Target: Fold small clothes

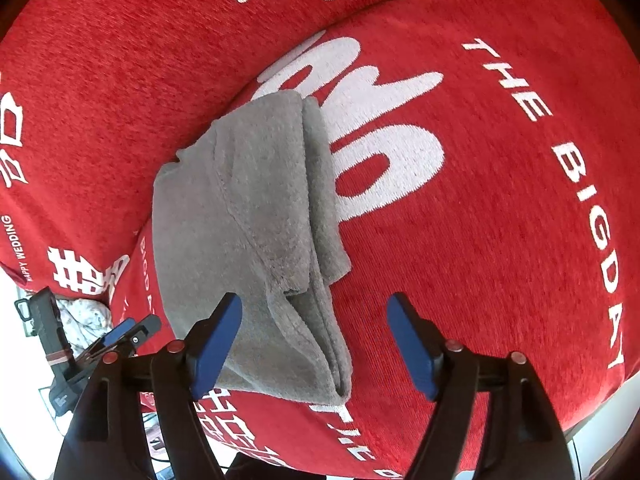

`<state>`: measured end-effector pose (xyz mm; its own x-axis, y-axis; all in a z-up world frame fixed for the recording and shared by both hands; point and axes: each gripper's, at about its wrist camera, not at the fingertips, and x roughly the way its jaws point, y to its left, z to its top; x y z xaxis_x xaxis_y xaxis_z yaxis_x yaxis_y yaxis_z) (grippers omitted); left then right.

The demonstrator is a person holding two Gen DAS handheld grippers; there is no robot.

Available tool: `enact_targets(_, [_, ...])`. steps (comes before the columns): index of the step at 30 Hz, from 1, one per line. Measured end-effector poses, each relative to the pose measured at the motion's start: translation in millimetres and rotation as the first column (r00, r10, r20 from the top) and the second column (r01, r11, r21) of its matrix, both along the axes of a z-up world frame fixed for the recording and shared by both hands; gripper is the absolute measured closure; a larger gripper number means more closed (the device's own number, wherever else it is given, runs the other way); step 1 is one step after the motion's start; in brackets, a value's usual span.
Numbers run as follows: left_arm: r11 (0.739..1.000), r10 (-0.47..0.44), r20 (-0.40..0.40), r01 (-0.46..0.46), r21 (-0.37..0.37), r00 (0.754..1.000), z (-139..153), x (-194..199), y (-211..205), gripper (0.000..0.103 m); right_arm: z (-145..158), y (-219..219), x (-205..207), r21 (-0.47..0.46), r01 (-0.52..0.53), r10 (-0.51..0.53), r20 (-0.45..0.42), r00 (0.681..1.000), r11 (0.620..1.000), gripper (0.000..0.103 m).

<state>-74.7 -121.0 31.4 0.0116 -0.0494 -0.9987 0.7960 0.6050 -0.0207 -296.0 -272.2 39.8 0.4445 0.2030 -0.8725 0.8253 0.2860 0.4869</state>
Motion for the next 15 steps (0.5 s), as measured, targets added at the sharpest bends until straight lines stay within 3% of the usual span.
enact_targets(4, [0.999, 0.005, -0.020, -0.004, 0.036, 1.000, -8, 5, 1, 0.000, -2, -1, -1, 0.010, 0.009, -0.009, 0.002, 1.000, 1.000, 0.025])
enact_targets(15, [0.998, 0.059, -0.028, -0.060, -0.025, 0.998, -3, 23, -2, 0.000, -12, -3, -1, 0.057, 0.021, -0.022, 0.015, 1.000, 0.998, 0.024])
